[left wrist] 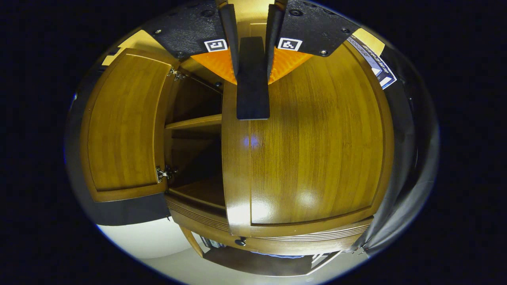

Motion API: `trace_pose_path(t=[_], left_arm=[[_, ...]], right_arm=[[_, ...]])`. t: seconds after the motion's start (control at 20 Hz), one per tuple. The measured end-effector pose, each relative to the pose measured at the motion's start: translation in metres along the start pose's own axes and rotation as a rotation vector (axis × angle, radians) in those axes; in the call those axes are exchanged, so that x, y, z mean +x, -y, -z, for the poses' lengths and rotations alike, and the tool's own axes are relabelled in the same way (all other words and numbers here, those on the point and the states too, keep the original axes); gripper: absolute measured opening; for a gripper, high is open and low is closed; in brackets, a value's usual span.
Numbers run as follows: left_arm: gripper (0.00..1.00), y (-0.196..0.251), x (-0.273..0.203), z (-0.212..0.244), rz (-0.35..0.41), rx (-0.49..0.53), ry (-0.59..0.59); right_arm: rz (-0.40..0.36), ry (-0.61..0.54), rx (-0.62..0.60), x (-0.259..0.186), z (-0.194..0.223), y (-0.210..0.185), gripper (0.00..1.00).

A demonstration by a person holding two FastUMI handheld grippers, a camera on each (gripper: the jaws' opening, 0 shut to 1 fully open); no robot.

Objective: Open the right door of the double-door shoe cabinet with the right hand, and open the left door with the left hand.

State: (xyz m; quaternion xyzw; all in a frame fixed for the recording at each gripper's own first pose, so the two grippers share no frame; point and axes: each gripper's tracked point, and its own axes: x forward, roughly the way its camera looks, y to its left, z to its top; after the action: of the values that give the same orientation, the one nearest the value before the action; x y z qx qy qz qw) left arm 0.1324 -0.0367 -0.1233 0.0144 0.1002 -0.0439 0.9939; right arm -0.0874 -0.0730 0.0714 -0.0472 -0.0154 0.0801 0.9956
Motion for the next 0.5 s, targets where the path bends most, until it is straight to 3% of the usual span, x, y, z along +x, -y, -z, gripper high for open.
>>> trace_pose_path(t=[0.5], left_arm=[[0.31,-0.004,-0.051,0.012,0.039,0.013,-0.016]], right_arm=[[0.019,-0.010,0.009,-0.003,0.014,0.006,0.97]])
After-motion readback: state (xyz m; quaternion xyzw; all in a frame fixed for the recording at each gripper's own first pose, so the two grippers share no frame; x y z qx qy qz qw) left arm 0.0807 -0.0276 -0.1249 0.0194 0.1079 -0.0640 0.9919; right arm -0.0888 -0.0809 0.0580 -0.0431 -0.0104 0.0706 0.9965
